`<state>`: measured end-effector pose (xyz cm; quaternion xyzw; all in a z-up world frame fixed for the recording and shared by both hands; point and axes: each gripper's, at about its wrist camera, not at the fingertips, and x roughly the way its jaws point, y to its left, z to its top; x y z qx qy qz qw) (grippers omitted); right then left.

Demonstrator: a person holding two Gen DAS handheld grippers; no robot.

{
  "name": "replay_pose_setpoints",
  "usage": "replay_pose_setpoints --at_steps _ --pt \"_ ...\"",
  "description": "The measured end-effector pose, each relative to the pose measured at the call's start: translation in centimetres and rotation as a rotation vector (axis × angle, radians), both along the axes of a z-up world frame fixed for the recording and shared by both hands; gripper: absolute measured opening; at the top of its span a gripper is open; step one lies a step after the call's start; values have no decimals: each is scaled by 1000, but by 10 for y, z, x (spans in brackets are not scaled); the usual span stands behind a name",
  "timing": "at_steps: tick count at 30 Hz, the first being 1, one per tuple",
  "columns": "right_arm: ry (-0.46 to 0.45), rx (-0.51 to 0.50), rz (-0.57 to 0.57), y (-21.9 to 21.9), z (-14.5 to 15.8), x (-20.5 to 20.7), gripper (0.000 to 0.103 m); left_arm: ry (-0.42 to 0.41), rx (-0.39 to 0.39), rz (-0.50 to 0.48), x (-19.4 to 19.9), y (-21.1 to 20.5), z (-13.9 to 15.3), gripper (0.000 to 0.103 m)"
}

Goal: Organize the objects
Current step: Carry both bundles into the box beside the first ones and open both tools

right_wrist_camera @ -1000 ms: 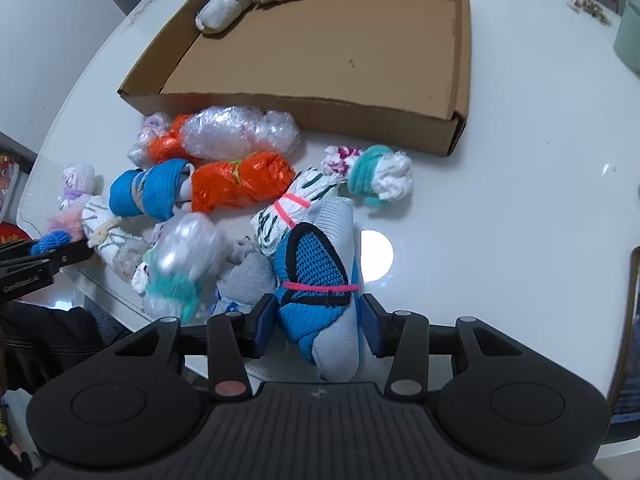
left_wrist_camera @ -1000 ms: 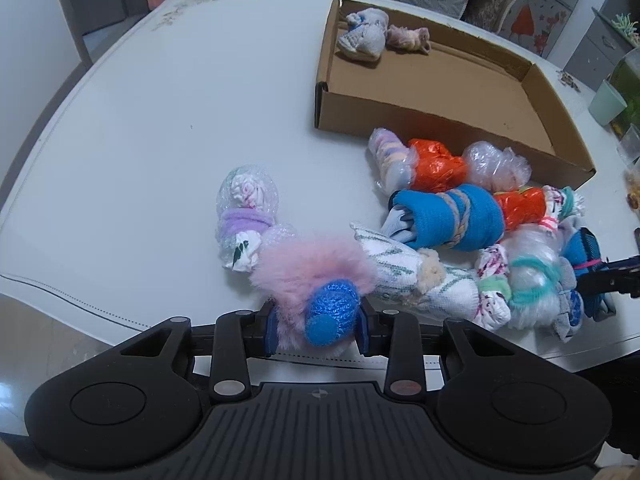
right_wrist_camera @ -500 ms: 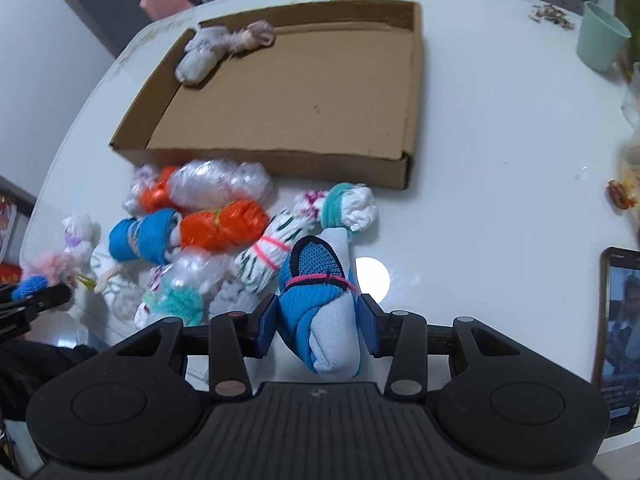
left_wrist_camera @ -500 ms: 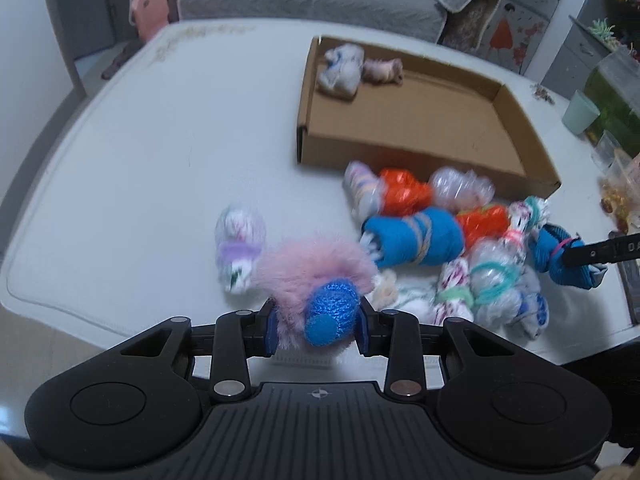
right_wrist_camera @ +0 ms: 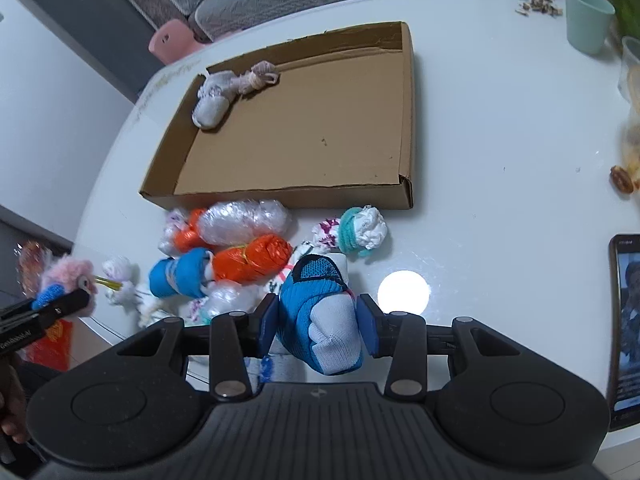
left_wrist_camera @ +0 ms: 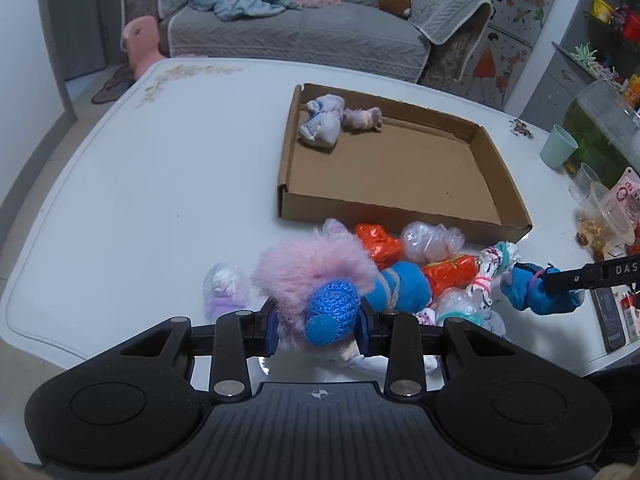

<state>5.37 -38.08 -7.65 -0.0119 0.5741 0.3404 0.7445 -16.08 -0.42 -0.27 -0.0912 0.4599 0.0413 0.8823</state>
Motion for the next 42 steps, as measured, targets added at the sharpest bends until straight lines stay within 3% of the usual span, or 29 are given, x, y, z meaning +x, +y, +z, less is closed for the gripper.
replay_pose_setpoints --at_steps 13,20,25,30,36,42 --pt "-74 95 -71 -13 24 10 37 17 -14 -44 19 -10 10 42" --pt "-182 200 -111 4 69 39 37 -56 36 -143 93 -34 36 42" --pt "-233 256 -72 53 84 69 37 -62 63 -174 157 -39 25 42" --pt "-199 277 -42 109 56 95 37 2 93 -170 202 -23 -19 42" --pt "-167 213 -17 149 14 107 37 60 140 -209 225 -12 -69 42" --pt "-142 175 -18 170 -13 115 37 87 135 -208 239 -5 -91 39"
